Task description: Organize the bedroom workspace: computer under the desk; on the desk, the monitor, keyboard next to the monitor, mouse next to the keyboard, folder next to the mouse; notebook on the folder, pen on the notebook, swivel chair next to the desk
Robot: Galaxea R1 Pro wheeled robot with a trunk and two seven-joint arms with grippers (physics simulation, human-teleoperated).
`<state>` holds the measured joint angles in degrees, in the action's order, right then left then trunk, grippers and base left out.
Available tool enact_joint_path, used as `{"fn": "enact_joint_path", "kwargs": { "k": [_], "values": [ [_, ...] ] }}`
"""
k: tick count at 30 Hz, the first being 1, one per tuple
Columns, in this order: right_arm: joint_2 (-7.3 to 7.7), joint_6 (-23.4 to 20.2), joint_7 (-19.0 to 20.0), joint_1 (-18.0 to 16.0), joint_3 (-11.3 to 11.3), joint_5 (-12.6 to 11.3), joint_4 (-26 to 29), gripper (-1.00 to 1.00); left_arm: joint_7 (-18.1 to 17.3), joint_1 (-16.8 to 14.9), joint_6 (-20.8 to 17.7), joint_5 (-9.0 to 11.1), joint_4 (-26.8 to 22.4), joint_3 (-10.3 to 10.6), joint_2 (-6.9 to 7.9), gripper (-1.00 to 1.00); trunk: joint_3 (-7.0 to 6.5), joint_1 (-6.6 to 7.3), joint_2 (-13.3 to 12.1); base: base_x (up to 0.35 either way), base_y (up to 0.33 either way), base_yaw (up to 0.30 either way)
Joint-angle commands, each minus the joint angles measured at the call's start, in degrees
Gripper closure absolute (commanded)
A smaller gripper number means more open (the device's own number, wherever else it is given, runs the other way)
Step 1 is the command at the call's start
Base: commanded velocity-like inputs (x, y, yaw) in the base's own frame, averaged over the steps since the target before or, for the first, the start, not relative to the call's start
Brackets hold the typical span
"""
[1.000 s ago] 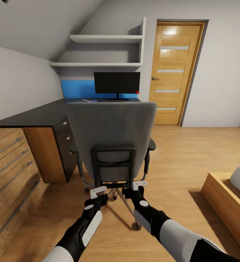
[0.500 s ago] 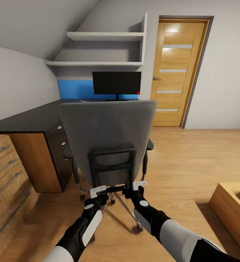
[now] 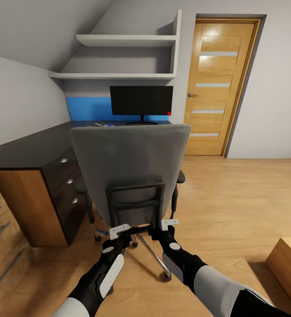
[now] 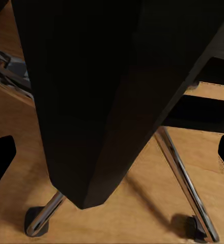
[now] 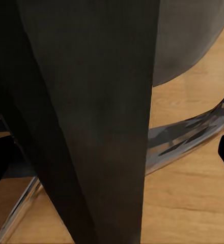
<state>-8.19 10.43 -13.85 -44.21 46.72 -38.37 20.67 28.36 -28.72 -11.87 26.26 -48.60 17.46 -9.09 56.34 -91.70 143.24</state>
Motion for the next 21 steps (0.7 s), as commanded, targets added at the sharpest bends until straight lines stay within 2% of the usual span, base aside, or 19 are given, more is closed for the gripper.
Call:
{"fn": "enact_joint_path", "kwargs": {
  "k": [1, 7, 21],
  "values": [
    [0.02, 0.3, -0.3, -0.1, 0.4, -0.3, 0.0, -1.0, 0.4, -0.1, -0.2, 0.3, -0.2, 0.2, 0.03, -1.0, 0.05, -0.02, 0.0, 0.325, 0.0, 0.0],
    [0.02, 0.3, -0.3, -0.1, 0.4, -0.3, 0.0, -1.0, 0.5, -0.1, -0.2, 0.3, -2.0, 0.1, 0.03, -1.0, 0.05, -0.02, 0.0, 0.325, 0.0, 0.0],
    [0.02, 1.7, -0.3, -0.1, 0.4, -0.2, 0.0, -1.0, 0.6, 0.0, -0.2, 0.2, -2.4, -0.1, 0.35, -1.0, 0.05, -0.02, 0.0, 0.325, 0.0, 0.0]
  ]
}}
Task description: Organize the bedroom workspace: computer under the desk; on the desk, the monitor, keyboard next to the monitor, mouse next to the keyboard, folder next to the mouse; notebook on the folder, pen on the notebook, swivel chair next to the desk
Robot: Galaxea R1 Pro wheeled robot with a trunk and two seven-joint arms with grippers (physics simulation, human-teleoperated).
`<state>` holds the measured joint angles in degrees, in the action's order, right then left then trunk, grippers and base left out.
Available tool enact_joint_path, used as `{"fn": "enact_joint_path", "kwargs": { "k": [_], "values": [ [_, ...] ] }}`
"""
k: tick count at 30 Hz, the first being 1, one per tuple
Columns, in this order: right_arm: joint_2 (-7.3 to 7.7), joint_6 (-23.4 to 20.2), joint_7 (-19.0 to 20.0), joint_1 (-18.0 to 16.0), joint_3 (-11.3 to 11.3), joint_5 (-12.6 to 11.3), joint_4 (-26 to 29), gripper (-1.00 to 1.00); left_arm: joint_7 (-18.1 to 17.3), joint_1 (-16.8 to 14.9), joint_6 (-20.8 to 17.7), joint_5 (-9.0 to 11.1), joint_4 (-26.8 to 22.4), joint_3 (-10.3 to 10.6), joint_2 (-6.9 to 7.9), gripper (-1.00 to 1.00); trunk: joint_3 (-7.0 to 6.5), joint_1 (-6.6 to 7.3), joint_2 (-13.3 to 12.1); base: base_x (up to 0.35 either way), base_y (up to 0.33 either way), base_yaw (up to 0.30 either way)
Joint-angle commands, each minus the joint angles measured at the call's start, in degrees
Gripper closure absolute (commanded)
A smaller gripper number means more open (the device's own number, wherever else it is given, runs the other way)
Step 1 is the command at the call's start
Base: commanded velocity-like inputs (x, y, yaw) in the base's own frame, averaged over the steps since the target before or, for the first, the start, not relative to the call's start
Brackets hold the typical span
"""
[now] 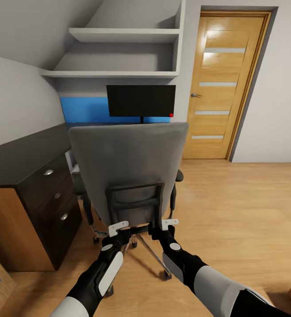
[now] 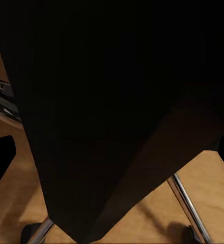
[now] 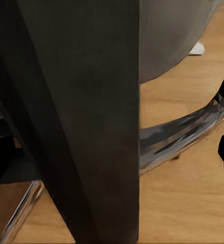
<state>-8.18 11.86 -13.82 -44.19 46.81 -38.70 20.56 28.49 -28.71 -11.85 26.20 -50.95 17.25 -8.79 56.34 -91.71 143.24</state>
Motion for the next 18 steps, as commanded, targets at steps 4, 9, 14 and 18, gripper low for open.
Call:
{"fn": "enact_joint_path", "kwargs": {
  "k": [4, 9, 14, 18],
  "values": [
    [0.01, 0.4, -0.3, -0.1, 0.3, 0.1, 0.1, -1.0, 0.4, 0.0, -0.2, 0.3, -0.1, 0.1, 0.08, -1.0, 0.05, -0.02, 0.0, 0.325, 0.0, 0.0],
    [0.01, 0.4, -0.3, 0.0, 0.3, 0.1, 0.0, -1.0, 0.4, 0.0, -0.2, 0.3, -0.1, 0.1, 0.08, -1.0, 0.05, -0.02, 0.0, 0.325, 0.0, 0.0],
    [0.01, 0.4, -0.3, 0.0, 0.3, 0.1, 0.1, -1.0, 0.4, -0.1, -0.2, 0.3, -0.1, 0.1, 0.08, -1.0, 0.05, -0.02, 0.0, 0.325, 0.0, 0.0],
    [0.01, 0.4, -0.3, 0.0, 0.3, 0.1, 0.1, -1.0, 0.4, 0.0, -0.2, 0.3, -0.1, 0.1, 0.08, -1.0, 0.05, -0.02, 0.0, 0.325, 0.0, 0.0]
  ]
}}
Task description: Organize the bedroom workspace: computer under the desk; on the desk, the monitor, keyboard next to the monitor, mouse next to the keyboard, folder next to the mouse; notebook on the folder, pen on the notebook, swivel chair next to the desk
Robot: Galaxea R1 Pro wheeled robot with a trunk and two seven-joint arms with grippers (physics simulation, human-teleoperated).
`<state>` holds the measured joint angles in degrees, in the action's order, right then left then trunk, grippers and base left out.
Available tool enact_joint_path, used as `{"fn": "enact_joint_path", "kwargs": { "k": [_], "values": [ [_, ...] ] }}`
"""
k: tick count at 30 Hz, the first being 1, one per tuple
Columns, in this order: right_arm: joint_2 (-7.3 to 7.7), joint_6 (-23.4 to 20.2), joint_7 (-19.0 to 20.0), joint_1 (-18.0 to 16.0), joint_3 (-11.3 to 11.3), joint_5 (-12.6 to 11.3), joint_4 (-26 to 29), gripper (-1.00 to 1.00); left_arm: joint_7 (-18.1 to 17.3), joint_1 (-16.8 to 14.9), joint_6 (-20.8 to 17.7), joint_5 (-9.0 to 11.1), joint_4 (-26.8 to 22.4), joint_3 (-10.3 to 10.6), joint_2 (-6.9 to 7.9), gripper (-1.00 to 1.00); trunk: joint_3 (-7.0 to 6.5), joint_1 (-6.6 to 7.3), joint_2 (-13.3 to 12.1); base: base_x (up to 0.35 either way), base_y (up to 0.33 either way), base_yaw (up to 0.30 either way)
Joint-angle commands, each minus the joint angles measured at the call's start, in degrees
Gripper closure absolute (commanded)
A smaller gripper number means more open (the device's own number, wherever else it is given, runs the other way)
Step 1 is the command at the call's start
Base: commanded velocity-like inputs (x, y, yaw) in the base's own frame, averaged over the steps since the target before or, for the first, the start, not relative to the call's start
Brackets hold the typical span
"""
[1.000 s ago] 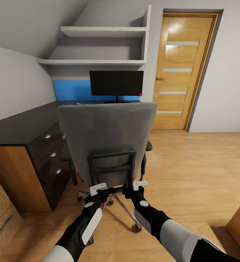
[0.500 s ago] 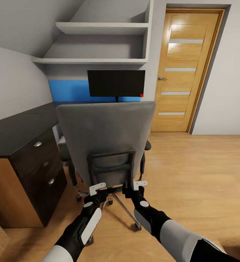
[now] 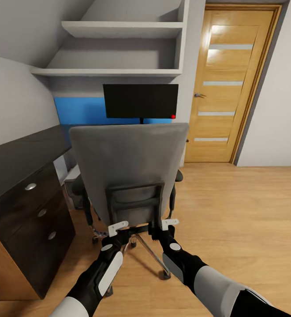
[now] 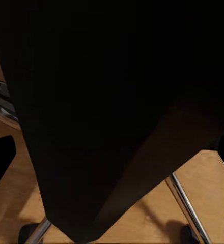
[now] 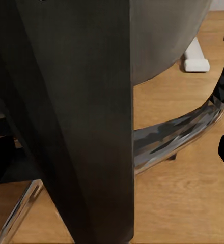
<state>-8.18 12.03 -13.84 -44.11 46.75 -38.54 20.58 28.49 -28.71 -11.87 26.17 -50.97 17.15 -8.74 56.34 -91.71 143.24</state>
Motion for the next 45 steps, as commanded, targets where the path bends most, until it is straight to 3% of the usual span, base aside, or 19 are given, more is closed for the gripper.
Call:
{"fn": "enact_joint_path", "kwargs": {
  "k": [1, 11, 45],
  "values": [
    [0.01, 0.3, -0.3, -0.1, 0.4, 0.0, 0.1, -1.0, 0.4, 0.0, -0.2, 0.3, -0.1, 0.2, 0.04, -1.0, 0.05, -0.02, 0.0, 0.325, 0.0, 0.0],
    [0.01, 0.3, -0.3, -0.1, 0.4, 0.0, 0.0, -1.0, 0.3, -0.1, -0.3, 0.4, -0.1, -0.1, 1.21, -1.0, 0.05, -0.02, 0.0, 0.325, 0.0, 0.0],
    [0.03, 0.2, -0.2, -0.1, 0.4, 0.0, 0.1, -1.0, 0.3, -0.1, -0.3, 0.4, 0.0, -0.2, 1.27, -1.0, 0.05, -0.02, 0.0, 0.325, 0.0, 0.0]
  ]
}}
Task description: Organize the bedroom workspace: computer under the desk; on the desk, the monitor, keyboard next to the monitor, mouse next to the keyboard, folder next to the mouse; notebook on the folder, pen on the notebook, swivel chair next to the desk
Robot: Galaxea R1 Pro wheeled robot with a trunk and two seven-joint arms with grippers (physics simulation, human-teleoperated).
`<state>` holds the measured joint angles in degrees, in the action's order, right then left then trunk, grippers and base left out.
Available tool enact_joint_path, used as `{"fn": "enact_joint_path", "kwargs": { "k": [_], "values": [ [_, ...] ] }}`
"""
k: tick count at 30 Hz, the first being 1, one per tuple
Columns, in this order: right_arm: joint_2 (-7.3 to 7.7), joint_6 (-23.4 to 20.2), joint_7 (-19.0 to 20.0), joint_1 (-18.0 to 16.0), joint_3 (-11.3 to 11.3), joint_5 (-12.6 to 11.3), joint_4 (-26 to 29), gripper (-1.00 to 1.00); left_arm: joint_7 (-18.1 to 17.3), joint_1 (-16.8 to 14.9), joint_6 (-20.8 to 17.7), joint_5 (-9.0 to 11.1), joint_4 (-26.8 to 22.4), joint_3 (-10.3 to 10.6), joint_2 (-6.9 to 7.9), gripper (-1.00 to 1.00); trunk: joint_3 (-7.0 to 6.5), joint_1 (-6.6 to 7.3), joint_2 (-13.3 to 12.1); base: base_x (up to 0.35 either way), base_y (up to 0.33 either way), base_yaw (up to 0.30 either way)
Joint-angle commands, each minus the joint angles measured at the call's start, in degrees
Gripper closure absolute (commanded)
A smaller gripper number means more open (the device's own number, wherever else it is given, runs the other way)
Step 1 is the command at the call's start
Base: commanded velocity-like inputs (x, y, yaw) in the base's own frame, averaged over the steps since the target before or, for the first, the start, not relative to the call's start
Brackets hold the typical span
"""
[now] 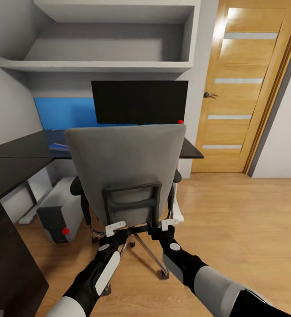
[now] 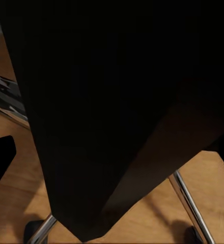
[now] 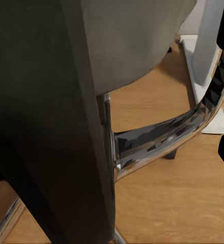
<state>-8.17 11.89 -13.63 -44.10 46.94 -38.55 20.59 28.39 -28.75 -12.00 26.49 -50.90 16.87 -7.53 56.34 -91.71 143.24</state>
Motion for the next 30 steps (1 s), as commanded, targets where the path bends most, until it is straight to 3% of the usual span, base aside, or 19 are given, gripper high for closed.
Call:
{"fn": "enact_joint_path", "kwargs": {
  "k": [1, 19, 30],
  "values": [
    [0.03, 0.3, -0.4, -0.1, 0.2, 0.0, 0.1, -1.0, 0.4, 0.0, -0.2, 0.1, -0.1, 0.1, 0.06, -1.0, 0.05, -0.02, 0.0, 0.325, 0.0, 0.0],
    [0.05, 0.4, -0.5, -0.1, 0.2, 0.0, 0.0, -1.0, 0.4, 0.0, -0.2, 0.1, -0.1, 0.1, 0.06, -1.0, 0.05, -0.02, 0.0, 0.314, 0.0, 0.0],
    [0.06, 0.3, -0.5, -0.1, 0.2, 0.0, 0.0, -1.0, 0.3, 0.0, -0.2, 0.1, -0.1, 0.1, 0.14, -1.0, 0.05, -0.02, 0.0, -0.211, 0.0, 0.0]
  ]
}}
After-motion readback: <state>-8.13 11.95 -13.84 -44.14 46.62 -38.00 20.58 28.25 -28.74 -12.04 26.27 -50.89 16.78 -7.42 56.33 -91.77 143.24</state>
